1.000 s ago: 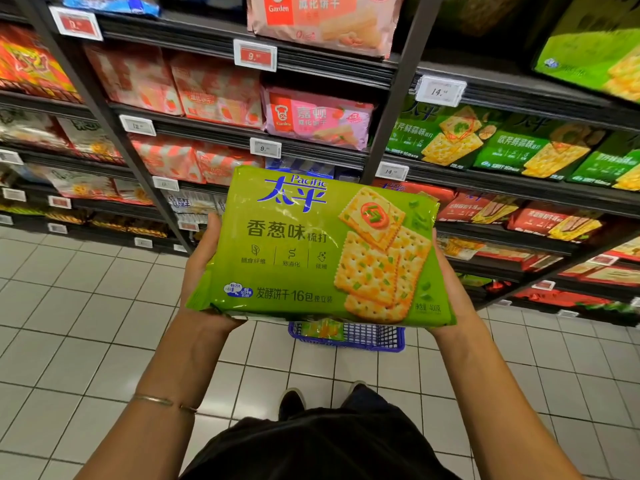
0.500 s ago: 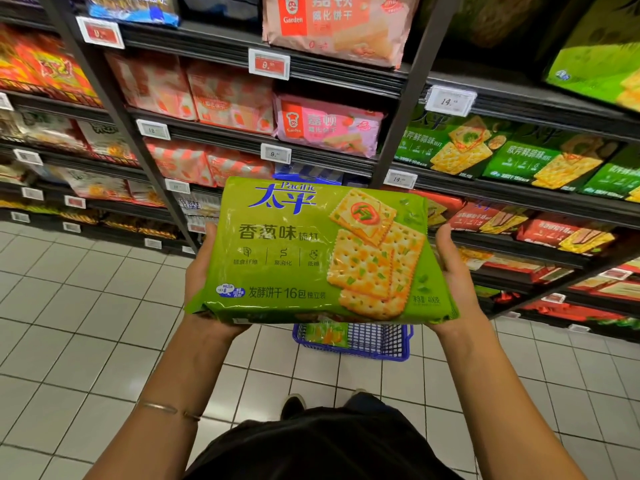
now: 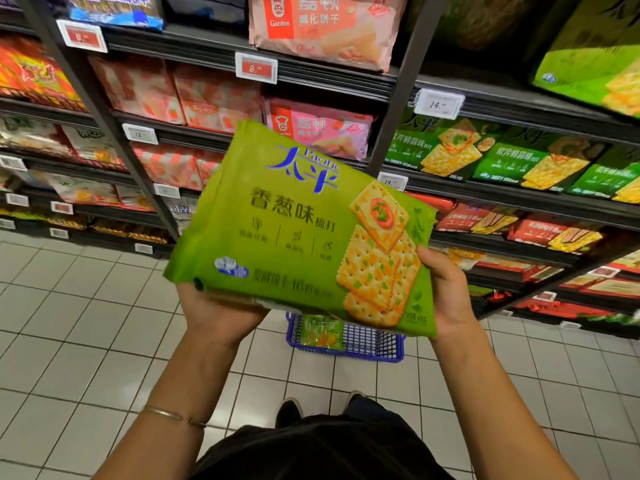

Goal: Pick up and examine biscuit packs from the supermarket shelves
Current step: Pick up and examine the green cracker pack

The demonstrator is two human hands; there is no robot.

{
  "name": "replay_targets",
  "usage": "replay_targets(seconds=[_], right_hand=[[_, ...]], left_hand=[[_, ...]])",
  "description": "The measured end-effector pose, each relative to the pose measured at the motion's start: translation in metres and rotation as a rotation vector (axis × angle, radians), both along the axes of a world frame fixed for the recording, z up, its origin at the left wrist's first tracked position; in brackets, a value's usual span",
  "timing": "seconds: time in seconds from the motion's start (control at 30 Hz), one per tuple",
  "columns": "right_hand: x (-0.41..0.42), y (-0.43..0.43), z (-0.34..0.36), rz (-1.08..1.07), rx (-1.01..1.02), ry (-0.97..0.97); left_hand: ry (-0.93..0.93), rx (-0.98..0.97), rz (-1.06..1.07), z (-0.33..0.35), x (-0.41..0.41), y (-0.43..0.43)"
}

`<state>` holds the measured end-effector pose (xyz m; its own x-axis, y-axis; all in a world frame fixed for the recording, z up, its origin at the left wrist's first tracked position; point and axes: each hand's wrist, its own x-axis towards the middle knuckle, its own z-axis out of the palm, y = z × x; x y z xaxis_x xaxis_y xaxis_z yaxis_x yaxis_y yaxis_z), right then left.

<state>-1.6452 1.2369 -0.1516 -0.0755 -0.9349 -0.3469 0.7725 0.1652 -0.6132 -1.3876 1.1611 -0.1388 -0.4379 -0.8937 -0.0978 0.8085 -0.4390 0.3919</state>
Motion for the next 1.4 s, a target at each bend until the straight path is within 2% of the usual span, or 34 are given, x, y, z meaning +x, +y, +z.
replay_targets(seconds=[0.1,0.2,0.37,0.43,0.53,0.63,0.7,0.87,0.93,1.03,1.17,1.3,1.4], right_hand=[[0.005,-0.005,0.004,-0.037,-0.078,-0.02],[0.009,-0.01,0.012,-0.069,-0.083,-0.012],[0.014,-0.016,0.02,-0.116,-0.102,0.095],[0.018,-0.018,0.019,-0.121,-0.127,0.181],[0.023,-0.018,0.016,-0.079,-0.135,0.261],[0.021,-0.016,0.018,0.009,-0.137,0.138],[0.016,-0.013,0.022,0.095,-0.162,0.044],[-0.009,-0.009,0.022,0.067,-0.092,0.039],[-0.017,-0.013,0.023,0.045,-0.069,0.145],[-0.015,-0.021,0.024,0.073,-0.024,0.404],[-0.001,-0.029,0.021,0.107,0.034,0.578],[0.013,-0.035,0.014,0.079,0.141,0.495],[0.023,-0.033,0.009,0.073,0.235,0.345]], left_hand=[[-0.037,-0.005,0.016,-0.009,-0.007,-0.008],[0.026,-0.013,-0.013,-0.011,-0.013,-0.019],[0.141,0.11,-0.138,-0.023,-0.013,-0.017],[0.075,0.125,-0.127,-0.024,-0.018,-0.011],[-0.141,0.086,-0.066,-0.016,-0.03,-0.005],[-0.296,0.111,0.014,-0.012,-0.033,-0.01],[-0.313,0.109,0.034,-0.01,-0.028,-0.013],[-0.358,0.044,0.067,-0.012,-0.011,-0.021],[-0.374,-0.024,0.054,-0.009,-0.006,-0.022],[-0.424,-0.132,0.032,-0.004,-0.006,-0.022],[-0.477,-0.141,0.015,-0.002,-0.009,-0.023],[-0.404,-0.034,-0.091,0.008,-0.014,-0.023],[-0.333,0.02,-0.137,0.007,-0.019,-0.023]])
